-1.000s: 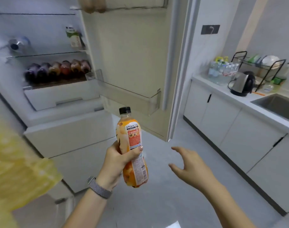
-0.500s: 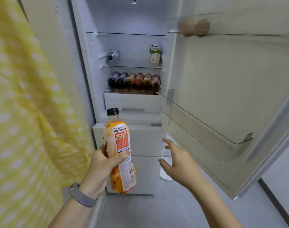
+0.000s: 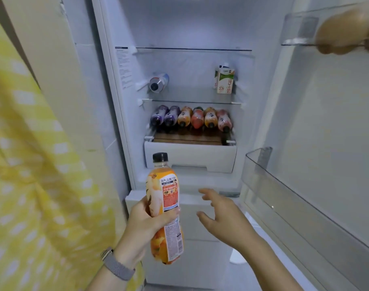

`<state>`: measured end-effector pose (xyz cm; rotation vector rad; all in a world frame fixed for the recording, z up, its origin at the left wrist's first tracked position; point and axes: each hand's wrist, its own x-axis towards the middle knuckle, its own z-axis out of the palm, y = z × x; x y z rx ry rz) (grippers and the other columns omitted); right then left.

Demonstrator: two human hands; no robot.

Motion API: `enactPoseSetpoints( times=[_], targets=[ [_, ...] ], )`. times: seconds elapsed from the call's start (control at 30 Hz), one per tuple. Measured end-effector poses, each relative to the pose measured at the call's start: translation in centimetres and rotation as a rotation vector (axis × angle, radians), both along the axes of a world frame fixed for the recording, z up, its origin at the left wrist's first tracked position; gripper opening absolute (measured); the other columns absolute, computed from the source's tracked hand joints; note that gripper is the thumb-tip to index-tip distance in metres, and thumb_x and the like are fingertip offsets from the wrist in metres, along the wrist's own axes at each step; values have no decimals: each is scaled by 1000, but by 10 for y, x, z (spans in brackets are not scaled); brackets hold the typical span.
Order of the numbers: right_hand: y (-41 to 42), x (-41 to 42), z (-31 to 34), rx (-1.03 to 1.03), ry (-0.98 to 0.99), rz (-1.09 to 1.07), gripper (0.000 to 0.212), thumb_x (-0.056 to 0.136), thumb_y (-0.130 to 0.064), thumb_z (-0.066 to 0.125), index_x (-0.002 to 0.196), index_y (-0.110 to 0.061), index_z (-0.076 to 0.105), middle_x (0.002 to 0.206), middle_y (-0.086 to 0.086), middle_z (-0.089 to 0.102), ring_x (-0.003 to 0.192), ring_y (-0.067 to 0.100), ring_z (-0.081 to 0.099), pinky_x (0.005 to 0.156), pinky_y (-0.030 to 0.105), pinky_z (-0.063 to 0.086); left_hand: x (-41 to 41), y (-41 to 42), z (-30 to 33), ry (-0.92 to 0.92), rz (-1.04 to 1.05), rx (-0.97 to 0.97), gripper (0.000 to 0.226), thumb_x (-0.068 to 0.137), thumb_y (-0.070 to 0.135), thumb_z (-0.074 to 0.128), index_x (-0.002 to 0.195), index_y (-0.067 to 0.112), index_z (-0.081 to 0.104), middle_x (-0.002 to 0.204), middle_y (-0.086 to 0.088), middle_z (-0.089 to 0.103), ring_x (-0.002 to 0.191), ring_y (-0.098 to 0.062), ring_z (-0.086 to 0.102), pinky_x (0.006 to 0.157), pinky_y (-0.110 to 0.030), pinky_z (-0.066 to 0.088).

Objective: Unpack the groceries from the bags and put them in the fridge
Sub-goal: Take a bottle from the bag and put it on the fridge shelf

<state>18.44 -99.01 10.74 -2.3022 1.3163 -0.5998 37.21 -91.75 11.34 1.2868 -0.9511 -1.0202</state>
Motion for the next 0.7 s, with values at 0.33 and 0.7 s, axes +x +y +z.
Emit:
enactPoseSetpoints(
  times=[0.33, 0.7],
  targets=[
    [-138, 55, 40, 162, -468, 39, 27, 93, -44, 53, 118, -34, 61, 110, -20, 65, 90, 0, 63, 82, 27, 55, 26, -145, 31, -219, -37, -18, 46, 61, 24, 85, 100, 30, 61, 89, 20, 73, 86, -5, 70, 64, -15, 54],
    [-212, 99, 113, 102, -865, 196, 41, 75, -49, 65, 114, -37, 62, 114, -6, 69, 105, 15, 65, 92, 42, 53, 84, -261, 102, -589, -157, -264, 60, 48, 23, 92, 98, 37, 62, 91, 20, 73, 83, 4, 67, 70, -10, 49]
  ],
)
